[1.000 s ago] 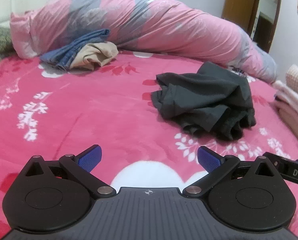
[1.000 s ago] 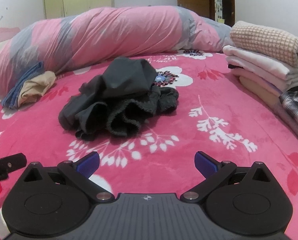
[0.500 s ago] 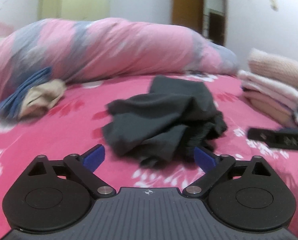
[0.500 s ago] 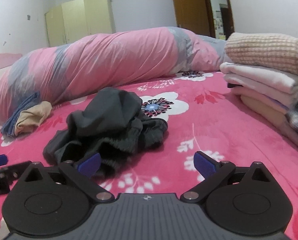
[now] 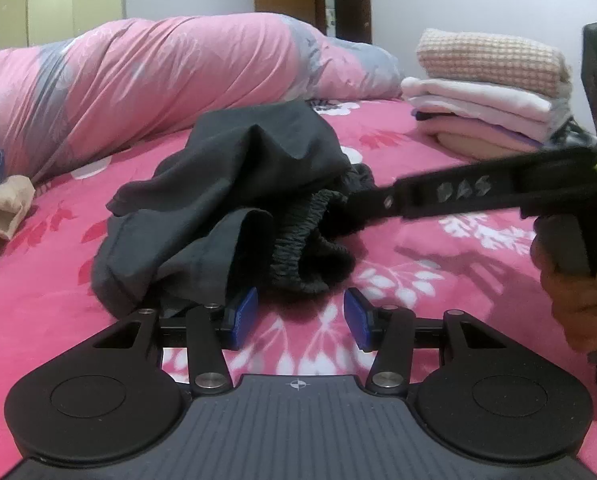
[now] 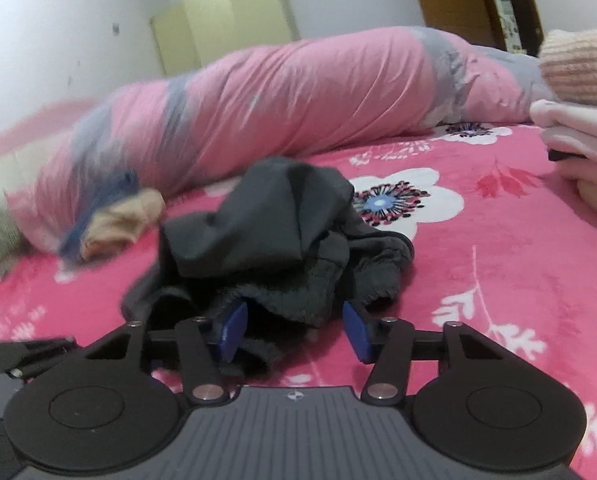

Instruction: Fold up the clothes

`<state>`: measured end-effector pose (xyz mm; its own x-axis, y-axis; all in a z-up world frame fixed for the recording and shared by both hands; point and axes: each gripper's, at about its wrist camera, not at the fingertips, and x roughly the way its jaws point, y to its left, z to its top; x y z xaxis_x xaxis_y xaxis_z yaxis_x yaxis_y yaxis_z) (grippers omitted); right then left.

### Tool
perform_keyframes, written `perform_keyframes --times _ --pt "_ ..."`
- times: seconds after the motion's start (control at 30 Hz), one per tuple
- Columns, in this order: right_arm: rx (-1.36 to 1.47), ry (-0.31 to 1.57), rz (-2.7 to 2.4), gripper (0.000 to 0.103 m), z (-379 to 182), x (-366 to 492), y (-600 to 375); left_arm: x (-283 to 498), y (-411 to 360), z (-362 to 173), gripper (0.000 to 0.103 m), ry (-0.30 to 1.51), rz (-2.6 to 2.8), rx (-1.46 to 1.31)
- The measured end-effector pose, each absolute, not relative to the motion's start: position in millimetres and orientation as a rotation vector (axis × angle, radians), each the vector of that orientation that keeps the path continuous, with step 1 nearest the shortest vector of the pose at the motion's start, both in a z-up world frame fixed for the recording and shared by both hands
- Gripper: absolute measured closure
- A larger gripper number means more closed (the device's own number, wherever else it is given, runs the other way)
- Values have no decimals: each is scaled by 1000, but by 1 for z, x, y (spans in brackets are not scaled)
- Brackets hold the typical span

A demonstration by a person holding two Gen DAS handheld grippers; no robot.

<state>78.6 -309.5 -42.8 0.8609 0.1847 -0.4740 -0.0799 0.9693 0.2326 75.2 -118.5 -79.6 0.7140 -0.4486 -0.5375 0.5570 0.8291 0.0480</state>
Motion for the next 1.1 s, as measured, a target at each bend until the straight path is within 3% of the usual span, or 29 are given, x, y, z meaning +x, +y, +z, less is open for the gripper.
perform_keyframes --times 0.13,0.23,0.27,0.33,0.43,0.5,0.9,1.1 --pt "172 552 133 56 -52 104 -309 89 -125 -87 47 527 -488 183" --pt "201 533 167 76 -56 115 -313 97 -132 -90 43 511 -457 187" --pt "225 524 180 89 -57 118 -315 99 -134 -89 43 508 -452 178" --pt "282 493 202 101 -55 119 -320 104 -136 -89 48 502 -441 161" --pt "323 424 207 102 -47 111 -325 106 -135 -85 73 482 -411 117" --pt "332 388 210 103 -39 104 -325 107 -131 -81 97 476 -387 95" --pt "293 301 295 103 11 31 -305 42 -60 -23 102 318 -400 -26" --pt "238 395 430 103 17 -22 -269 -13 -5 -4 103 263 -444 -33"
